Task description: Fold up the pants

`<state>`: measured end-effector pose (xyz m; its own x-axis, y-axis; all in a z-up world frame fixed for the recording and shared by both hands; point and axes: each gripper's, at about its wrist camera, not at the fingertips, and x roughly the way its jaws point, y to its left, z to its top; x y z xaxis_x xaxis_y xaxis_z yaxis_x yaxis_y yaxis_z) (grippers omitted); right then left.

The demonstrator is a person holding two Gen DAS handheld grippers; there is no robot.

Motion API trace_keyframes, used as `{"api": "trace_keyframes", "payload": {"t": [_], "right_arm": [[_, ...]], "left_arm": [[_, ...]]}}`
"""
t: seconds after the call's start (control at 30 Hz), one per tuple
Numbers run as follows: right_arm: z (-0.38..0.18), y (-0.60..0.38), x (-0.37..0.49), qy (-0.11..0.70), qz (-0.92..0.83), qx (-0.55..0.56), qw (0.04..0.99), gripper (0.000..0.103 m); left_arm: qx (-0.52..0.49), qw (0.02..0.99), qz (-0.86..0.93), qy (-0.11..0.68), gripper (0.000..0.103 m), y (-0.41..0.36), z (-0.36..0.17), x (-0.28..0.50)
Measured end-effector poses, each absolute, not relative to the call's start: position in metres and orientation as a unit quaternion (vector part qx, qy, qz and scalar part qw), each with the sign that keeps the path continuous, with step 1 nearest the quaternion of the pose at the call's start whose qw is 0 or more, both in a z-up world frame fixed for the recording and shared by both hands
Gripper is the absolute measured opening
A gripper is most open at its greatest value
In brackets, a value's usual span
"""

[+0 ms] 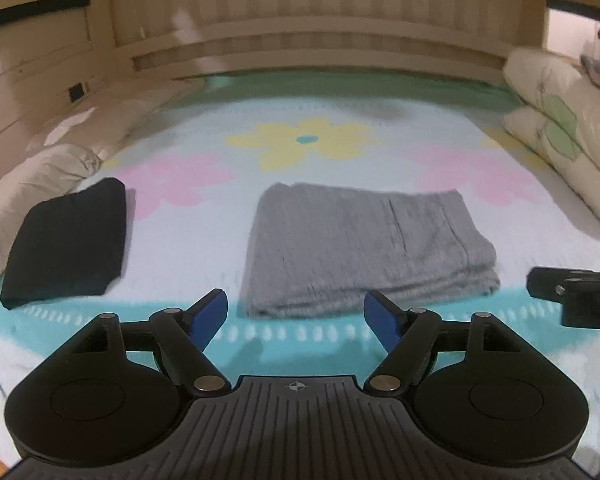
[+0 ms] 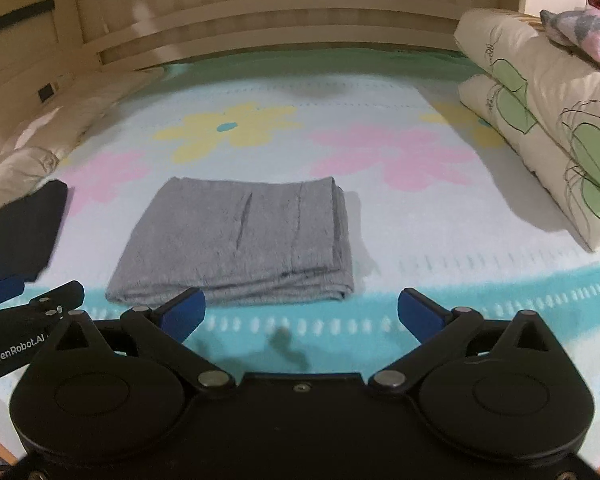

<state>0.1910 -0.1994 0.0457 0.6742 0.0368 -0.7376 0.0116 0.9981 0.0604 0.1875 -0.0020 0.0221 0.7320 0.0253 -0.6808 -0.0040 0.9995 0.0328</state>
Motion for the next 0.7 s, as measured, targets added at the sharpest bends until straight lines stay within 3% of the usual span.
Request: {"api": "trace_keyframes", "payload": {"t": [0.47, 0.7], "right_arm": [[0.026, -0.188, 0.186, 0.406, -0.016, -0.004, 0.914, 0.102], [0.025, -0.196, 0.193, 0.414, -0.022, 0.029, 0.909, 0.102]], "left_arm": [[-0.014, 0.918, 0.008, 0.397, 0.074, 0.002, -0.003, 0.197], [-0.011, 0.919, 0.012, 0.395, 0.074, 0.002, -0.001, 0.196]]}}
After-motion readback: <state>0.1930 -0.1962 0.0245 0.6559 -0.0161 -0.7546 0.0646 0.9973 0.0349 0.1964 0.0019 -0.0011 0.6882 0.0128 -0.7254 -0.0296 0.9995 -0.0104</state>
